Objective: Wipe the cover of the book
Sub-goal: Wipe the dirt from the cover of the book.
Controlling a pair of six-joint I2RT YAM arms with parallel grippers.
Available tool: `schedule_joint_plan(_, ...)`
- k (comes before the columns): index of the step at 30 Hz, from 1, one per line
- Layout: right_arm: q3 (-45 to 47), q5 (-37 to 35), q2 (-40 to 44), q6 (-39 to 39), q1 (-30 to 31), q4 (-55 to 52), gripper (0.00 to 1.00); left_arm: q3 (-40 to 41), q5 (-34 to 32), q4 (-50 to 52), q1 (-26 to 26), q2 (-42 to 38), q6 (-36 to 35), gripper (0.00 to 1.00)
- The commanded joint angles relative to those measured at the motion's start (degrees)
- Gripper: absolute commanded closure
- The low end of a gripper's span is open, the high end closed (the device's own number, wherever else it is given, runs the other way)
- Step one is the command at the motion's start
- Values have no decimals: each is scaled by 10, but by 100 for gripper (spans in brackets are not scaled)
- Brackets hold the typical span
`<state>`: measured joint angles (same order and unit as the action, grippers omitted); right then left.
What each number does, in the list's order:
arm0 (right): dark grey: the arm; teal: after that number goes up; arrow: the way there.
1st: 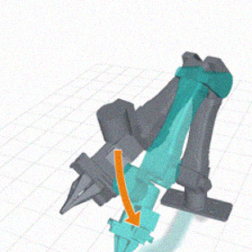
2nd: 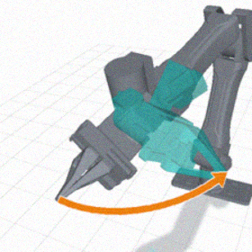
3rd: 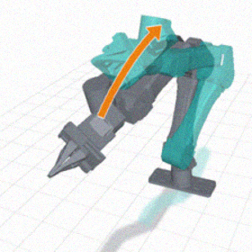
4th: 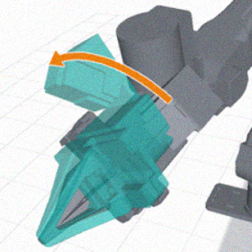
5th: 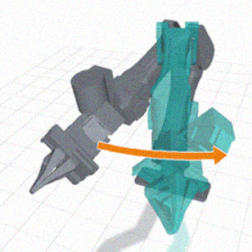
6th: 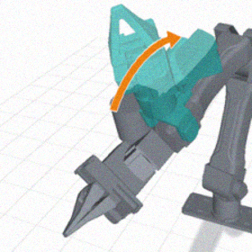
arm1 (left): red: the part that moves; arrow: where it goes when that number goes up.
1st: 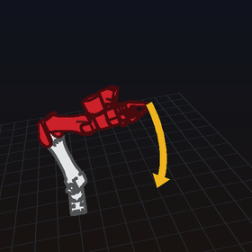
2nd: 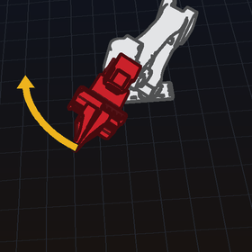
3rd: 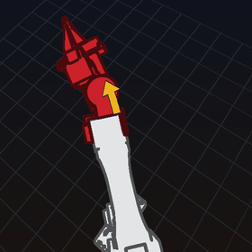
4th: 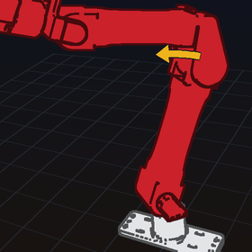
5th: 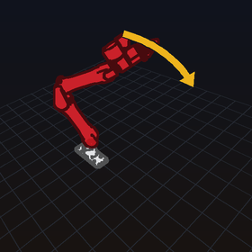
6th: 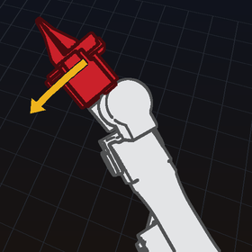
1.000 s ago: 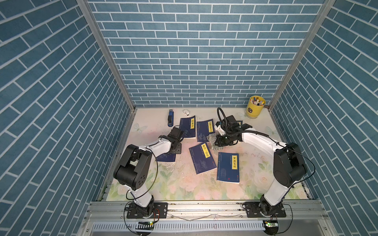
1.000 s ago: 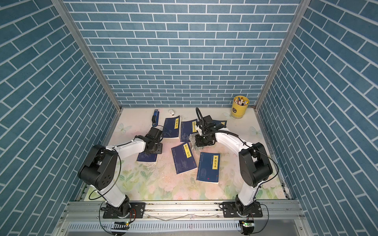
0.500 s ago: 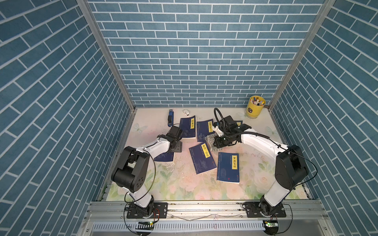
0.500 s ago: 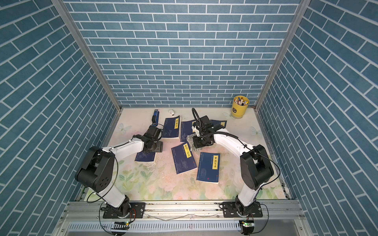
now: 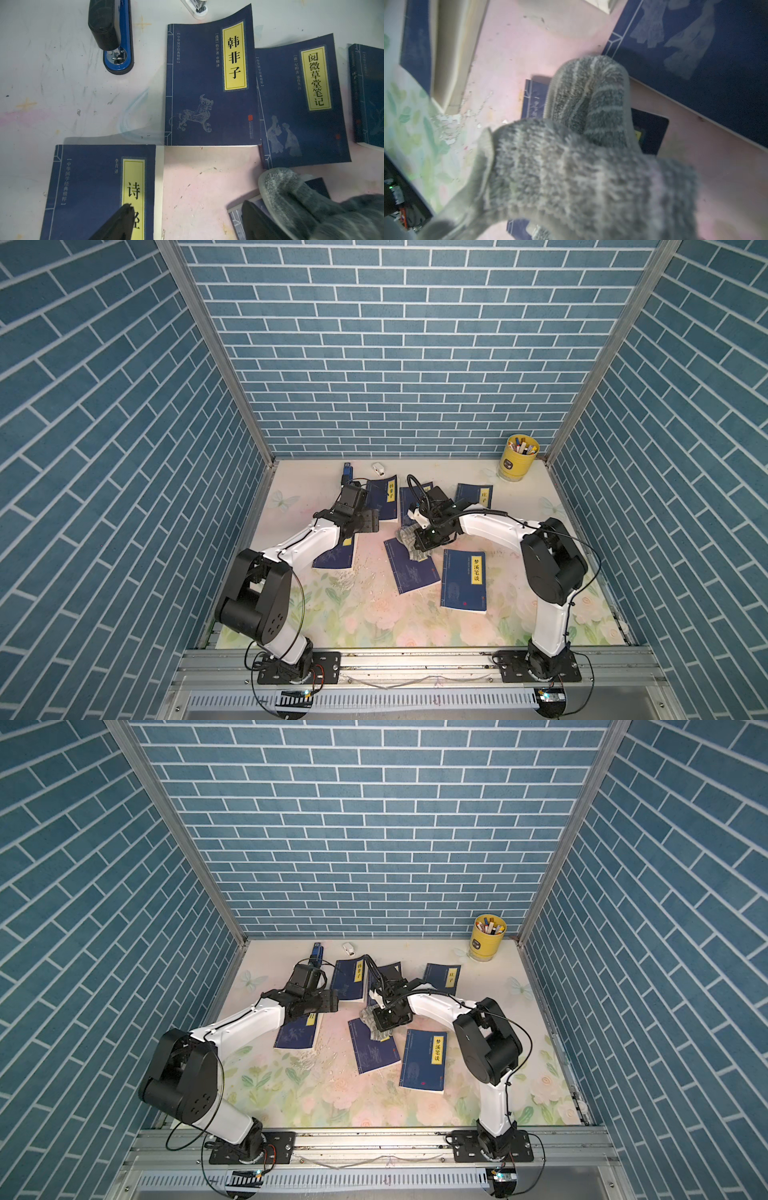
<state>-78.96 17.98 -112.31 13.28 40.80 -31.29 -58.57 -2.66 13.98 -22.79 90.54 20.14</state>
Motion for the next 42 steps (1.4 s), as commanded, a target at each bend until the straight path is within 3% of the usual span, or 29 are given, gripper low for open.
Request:
schedule_joint_plan(1,-6,-10,-15,12,-1,-4,100,7,-15,-20,5,-22,4,12)
schedule_joint_plan(12,194,-59,106,93,36,6,100,7,-13,-41,31,-36,-9,11)
schedule_joint_plan(17,243,-69,149,128,62,9,100,5,-8,-46,41,-35,-13,11)
schedule_joint_plan(22,214,-85,121,117,52,19,100,10,1,-49,41,-38,-10,11)
schedule_joint_plan(27,110,-78,43,80,4,19,100,27,4,-54,41,-54,-5,11)
schedule_joint_plan(33,10,-66,-16,42,0,-14,100,42,7,-63,42,-65,0,11)
schedule_joint_plan(37,34,-93,12,39,24,-24,100,36,11,-74,43,-56,-1,11)
schedule_joint_plan(42,144,-107,87,85,62,-25,100,15,25,-82,44,-31,-6,11)
